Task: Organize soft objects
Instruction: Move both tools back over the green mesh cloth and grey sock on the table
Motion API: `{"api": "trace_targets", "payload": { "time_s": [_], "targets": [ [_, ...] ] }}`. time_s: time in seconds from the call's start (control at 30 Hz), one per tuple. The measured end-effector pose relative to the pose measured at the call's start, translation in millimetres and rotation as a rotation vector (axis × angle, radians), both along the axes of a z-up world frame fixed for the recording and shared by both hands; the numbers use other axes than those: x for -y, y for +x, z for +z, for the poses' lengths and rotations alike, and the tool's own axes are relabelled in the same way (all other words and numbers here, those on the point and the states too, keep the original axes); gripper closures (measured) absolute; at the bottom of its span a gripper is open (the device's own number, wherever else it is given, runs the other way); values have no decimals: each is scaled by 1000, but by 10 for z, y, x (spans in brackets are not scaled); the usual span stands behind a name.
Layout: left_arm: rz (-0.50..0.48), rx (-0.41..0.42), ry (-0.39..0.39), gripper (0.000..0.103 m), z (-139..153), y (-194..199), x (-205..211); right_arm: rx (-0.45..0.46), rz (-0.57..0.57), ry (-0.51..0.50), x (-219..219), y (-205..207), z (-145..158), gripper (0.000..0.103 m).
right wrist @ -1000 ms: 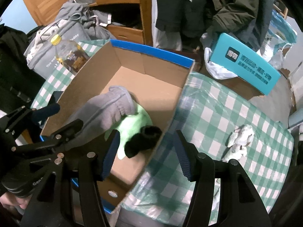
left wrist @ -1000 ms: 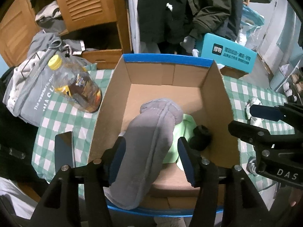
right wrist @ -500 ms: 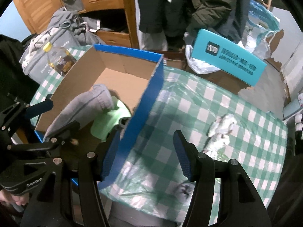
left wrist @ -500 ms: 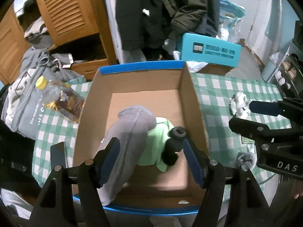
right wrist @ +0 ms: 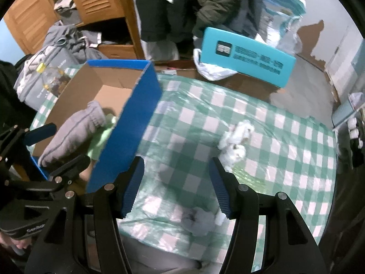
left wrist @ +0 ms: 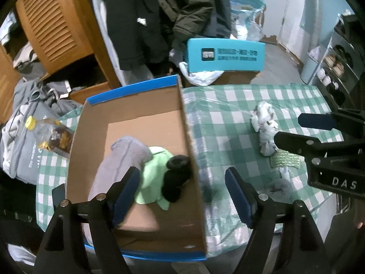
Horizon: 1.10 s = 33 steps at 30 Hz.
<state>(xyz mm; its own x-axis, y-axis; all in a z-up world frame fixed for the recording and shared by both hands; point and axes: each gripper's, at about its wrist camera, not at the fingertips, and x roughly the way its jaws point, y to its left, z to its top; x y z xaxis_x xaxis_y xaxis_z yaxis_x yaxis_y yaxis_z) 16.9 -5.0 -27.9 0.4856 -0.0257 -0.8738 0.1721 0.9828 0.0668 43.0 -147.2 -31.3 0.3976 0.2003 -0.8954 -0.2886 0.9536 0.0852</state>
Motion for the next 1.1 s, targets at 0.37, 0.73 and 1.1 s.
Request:
{"api": "trace_targets", "payload": {
  "time_s": [0.37,0.73,1.1],
  "targets": [
    [-81,-33,17,22,-114,-3,440,-19,-67,7,472,-29,-115,45],
    [-118,-99,10,22,-361,110,786,-72,-142,4,908,-13,-402,44],
    [-133,-147,36,22,-593,203,969,-132,-192,11,1117,124,-734,44]
  ]
}}
